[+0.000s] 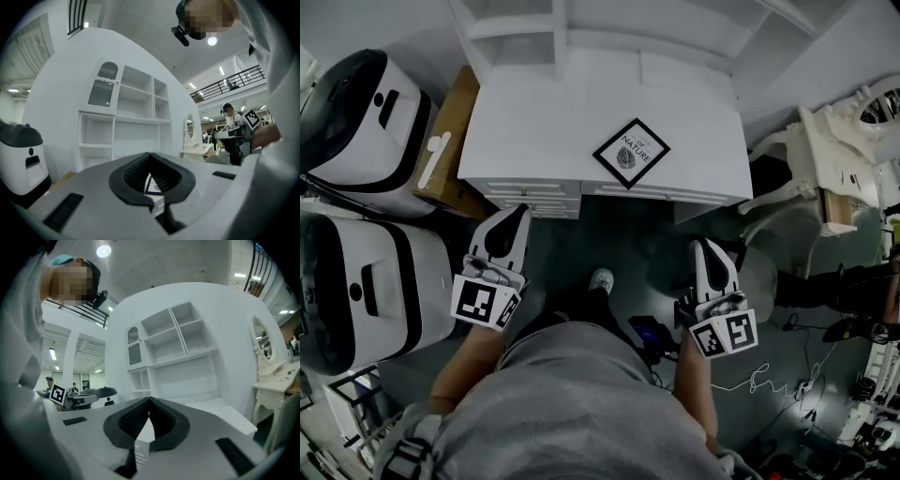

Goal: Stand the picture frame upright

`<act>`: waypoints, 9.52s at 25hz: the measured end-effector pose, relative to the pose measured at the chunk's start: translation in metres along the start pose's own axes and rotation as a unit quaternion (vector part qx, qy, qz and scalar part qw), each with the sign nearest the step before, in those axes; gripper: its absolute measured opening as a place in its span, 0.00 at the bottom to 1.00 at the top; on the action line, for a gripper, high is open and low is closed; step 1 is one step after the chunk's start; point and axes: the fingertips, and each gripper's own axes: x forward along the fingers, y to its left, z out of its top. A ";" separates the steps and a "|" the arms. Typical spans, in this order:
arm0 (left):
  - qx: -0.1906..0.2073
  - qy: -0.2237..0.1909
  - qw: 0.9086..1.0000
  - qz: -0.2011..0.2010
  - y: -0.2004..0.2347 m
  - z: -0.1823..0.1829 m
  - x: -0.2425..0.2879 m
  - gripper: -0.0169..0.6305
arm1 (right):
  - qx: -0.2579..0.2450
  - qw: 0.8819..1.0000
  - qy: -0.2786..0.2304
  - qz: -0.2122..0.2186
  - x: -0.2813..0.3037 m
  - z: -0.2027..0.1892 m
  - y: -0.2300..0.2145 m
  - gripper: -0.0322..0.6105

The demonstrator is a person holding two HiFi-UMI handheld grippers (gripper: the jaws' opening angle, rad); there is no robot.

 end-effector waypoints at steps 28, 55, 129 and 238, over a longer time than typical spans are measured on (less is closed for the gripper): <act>0.009 0.020 0.999 0.040 -0.011 -0.012 0.120 0.04 | 0.081 0.994 0.033 0.060 0.088 -0.024 -0.119 0.09; 0.014 0.021 0.994 -0.103 0.066 -0.012 0.254 0.04 | 0.081 0.995 0.008 -0.052 0.192 0.007 -0.145 0.09; 0.004 0.095 0.989 -0.109 0.044 -0.082 0.308 0.04 | 0.123 0.985 0.121 -0.019 0.232 -0.068 -0.226 0.09; -0.125 0.427 0.872 -0.204 -0.017 -0.280 0.265 0.22 | 0.056 0.879 0.452 0.145 0.307 -0.277 -0.178 0.31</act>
